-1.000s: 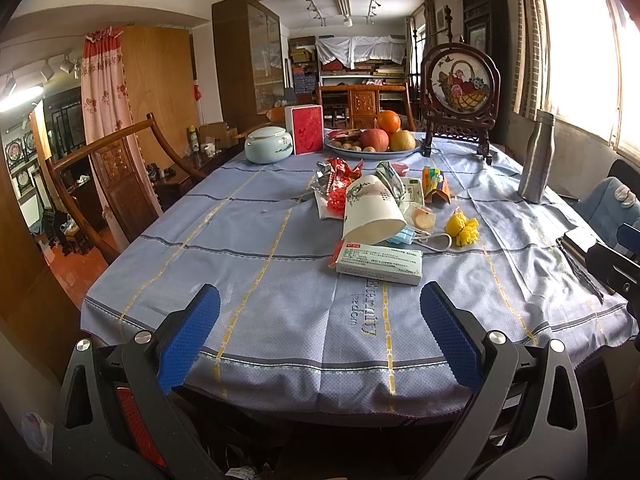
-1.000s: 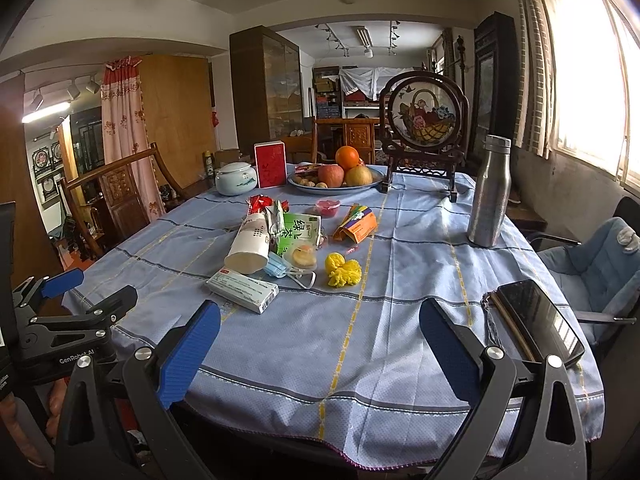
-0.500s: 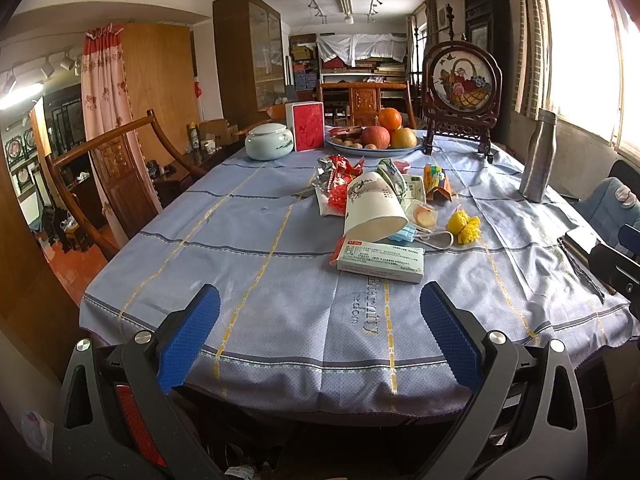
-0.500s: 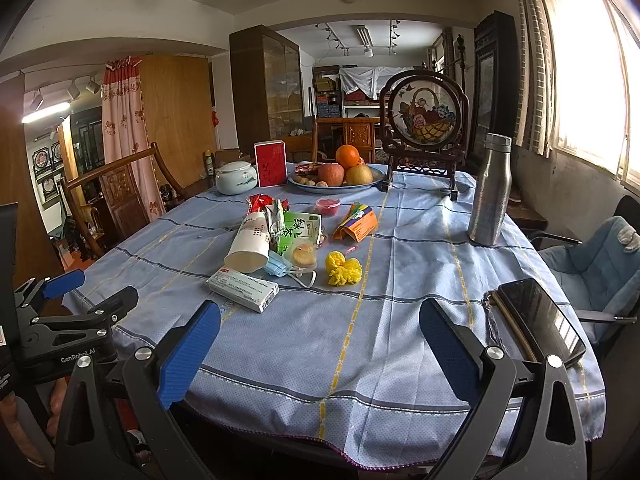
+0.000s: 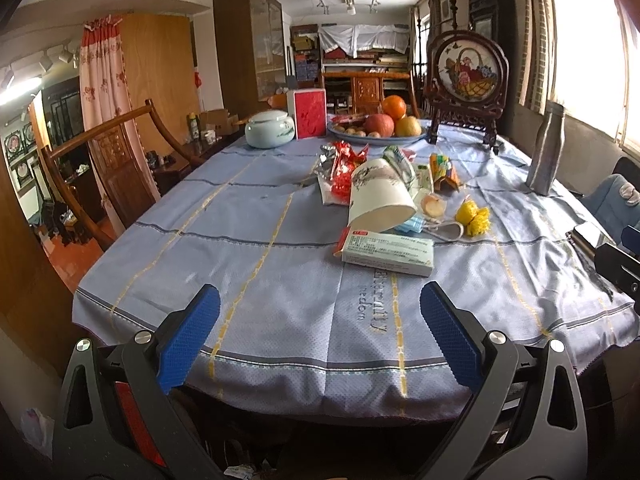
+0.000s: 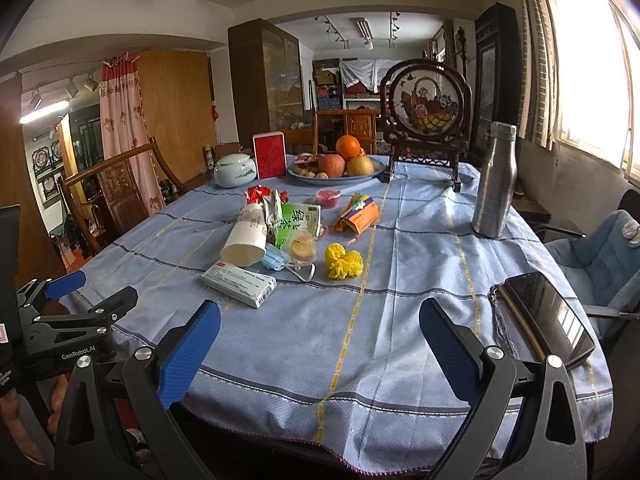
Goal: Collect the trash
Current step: 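Reach the left tool to the white paper cup and grasp it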
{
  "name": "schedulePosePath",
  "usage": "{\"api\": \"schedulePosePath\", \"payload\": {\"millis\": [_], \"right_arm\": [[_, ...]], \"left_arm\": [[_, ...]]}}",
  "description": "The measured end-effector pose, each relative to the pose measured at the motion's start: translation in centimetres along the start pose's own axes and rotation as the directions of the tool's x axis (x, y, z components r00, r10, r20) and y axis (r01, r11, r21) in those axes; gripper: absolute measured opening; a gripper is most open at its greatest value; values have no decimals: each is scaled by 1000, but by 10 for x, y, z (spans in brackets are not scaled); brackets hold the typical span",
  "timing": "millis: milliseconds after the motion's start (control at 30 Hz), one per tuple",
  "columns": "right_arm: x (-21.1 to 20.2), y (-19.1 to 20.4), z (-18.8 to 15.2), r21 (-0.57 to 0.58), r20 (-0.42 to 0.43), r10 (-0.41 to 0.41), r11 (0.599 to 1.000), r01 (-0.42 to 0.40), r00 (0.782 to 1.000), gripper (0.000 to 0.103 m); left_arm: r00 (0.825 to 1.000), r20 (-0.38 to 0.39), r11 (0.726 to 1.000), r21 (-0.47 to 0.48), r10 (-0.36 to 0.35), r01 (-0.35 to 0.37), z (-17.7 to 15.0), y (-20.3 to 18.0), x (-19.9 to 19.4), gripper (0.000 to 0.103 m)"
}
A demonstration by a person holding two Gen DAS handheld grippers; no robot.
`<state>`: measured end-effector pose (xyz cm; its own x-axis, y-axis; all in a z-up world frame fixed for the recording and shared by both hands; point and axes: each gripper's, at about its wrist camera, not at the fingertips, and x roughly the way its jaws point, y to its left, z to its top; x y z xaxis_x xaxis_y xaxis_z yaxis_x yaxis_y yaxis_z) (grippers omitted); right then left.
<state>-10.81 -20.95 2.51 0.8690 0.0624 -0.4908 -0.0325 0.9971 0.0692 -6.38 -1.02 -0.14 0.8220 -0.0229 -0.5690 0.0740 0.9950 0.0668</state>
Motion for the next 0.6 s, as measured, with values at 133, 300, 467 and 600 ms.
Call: {"api": "schedulePosePath", "payload": {"millis": [133, 300, 467, 600], "right_arm": [[27, -8, -1, 9, -54, -6, 1000, 6, 999, 97], [64, -22, -1, 34, -121, -17, 999, 22, 993, 97], [96, -37, 8, 39, -146, -36, 998, 42, 989, 97], [120, -49, 22, 42, -146, -54, 997, 60, 988, 97]], "left_arm": [[999, -49, 1000, -13, -14, 13, 1, 8, 25, 96], [992, -117, 999, -29, -48, 44, 5, 15, 61, 96], [980, -171, 995, -20, -101, 100, 19, 9, 95, 96], [966, -193, 985, -11, -171, 172, 40, -2, 117, 96]]}}
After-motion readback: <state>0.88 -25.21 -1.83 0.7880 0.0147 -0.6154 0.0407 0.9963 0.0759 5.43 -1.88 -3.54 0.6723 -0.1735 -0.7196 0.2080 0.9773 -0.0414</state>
